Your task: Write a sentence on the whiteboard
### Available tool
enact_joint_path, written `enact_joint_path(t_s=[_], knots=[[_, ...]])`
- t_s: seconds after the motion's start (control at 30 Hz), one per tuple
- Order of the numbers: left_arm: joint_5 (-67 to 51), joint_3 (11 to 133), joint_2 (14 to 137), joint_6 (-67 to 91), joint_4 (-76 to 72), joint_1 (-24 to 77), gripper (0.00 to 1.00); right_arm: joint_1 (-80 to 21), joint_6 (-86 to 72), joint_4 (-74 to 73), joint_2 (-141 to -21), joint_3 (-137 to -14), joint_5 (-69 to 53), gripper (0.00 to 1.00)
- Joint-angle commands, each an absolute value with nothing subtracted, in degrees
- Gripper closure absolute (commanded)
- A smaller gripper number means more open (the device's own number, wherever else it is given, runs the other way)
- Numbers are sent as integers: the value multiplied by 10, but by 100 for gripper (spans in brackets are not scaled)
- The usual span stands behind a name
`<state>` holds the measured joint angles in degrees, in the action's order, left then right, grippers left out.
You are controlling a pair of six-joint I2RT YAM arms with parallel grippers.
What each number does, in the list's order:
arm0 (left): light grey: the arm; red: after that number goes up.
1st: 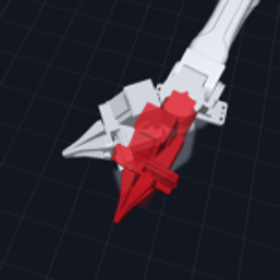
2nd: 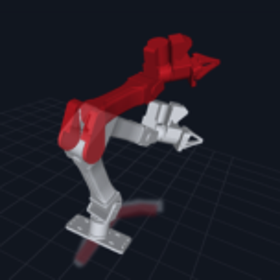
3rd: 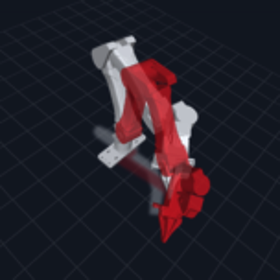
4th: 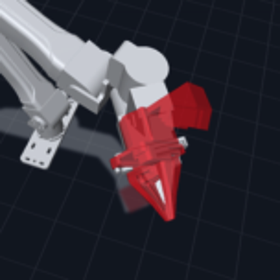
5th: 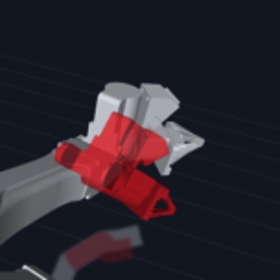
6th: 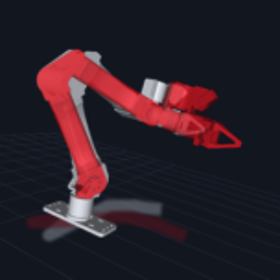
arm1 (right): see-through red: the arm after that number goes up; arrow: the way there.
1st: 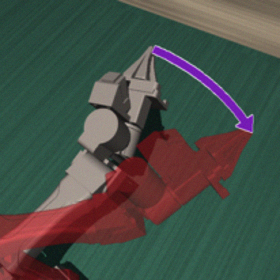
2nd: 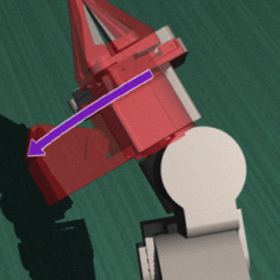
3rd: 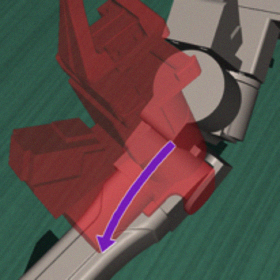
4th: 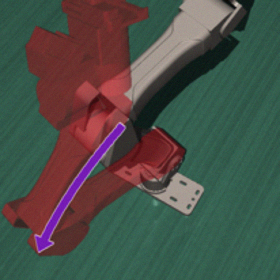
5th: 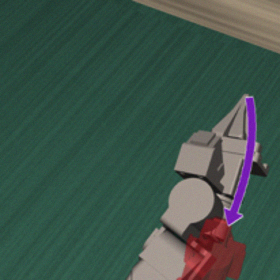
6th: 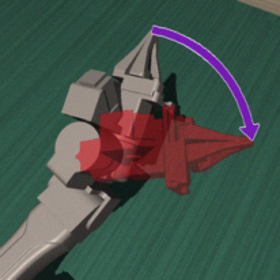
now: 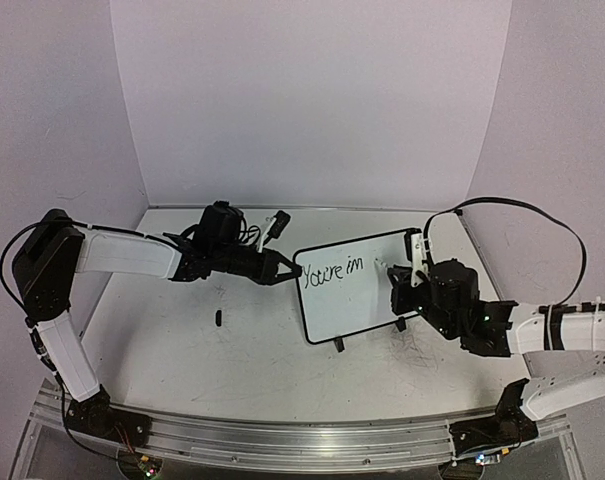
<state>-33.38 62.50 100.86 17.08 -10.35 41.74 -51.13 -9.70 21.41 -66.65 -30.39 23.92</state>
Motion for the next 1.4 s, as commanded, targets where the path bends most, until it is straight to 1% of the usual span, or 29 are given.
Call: enact_joint_path(t_s=[0.0, 0.2, 0.33, 0.9, 1.37], knots=[[-289, 628, 993, 149, -69, 409, 100, -509, -85, 227, -675, -334, 222, 100], [-290, 628, 995, 149, -70, 409, 100, -510, -71, 243, -687, -344, 196, 100], [-292, 629, 996, 150, -71, 409, 100, -510, -71, 242, -708, -357, 201, 100], [-296, 626, 994, 149, -72, 409, 100, -510, -74, 242, -734, -372, 226, 100], [-295, 626, 995, 148, -72, 409, 100, -511, -110, 185, -727, -360, 225, 100]])
